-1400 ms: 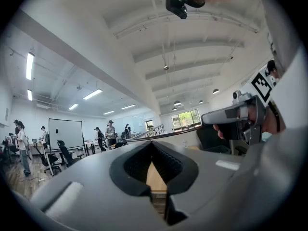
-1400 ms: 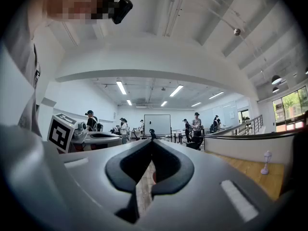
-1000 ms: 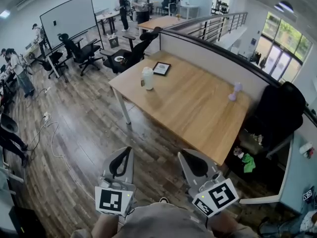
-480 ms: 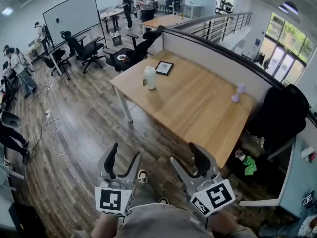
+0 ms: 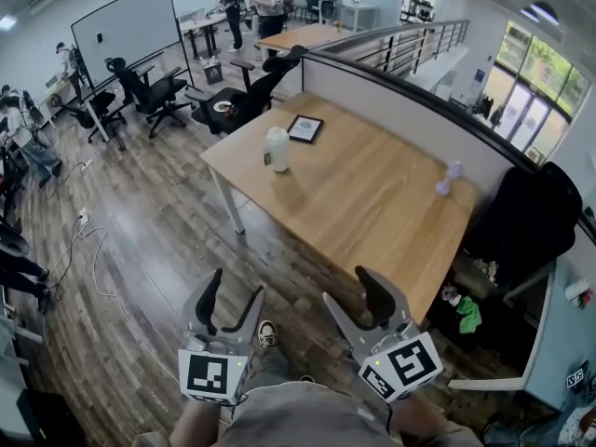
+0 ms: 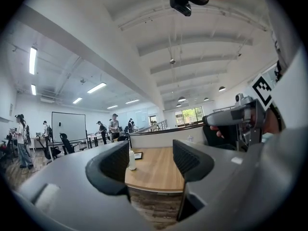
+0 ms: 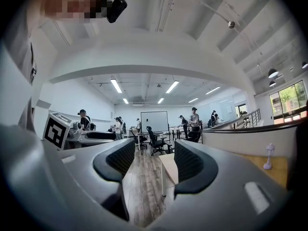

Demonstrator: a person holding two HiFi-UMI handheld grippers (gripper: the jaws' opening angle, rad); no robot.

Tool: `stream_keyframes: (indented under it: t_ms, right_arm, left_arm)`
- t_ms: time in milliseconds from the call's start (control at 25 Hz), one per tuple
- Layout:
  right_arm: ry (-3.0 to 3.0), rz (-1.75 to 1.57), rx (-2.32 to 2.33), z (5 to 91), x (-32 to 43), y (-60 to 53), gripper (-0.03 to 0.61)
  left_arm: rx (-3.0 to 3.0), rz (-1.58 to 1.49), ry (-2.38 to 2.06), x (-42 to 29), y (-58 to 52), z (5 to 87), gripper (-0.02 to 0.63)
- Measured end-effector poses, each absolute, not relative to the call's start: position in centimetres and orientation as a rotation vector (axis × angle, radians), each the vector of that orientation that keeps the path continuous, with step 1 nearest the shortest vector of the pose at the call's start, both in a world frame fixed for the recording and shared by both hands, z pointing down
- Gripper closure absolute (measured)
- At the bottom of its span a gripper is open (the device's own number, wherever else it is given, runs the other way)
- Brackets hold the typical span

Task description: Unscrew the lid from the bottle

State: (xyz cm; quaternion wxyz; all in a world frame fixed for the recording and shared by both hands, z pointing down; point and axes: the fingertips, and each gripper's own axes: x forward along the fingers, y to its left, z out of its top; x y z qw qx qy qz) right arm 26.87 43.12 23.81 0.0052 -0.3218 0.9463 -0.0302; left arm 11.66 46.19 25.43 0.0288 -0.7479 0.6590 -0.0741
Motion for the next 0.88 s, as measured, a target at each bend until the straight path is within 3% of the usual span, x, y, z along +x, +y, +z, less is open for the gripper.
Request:
stream_keyframes:
  t_ms: [880]
  right_arm:
    - [3.036,-0.179,-1.089,24.8,8.0,24.0,0.336]
  left_arm:
    - [-2.407,-0.263,1.966,-6.1,27.7,25.8,0.328]
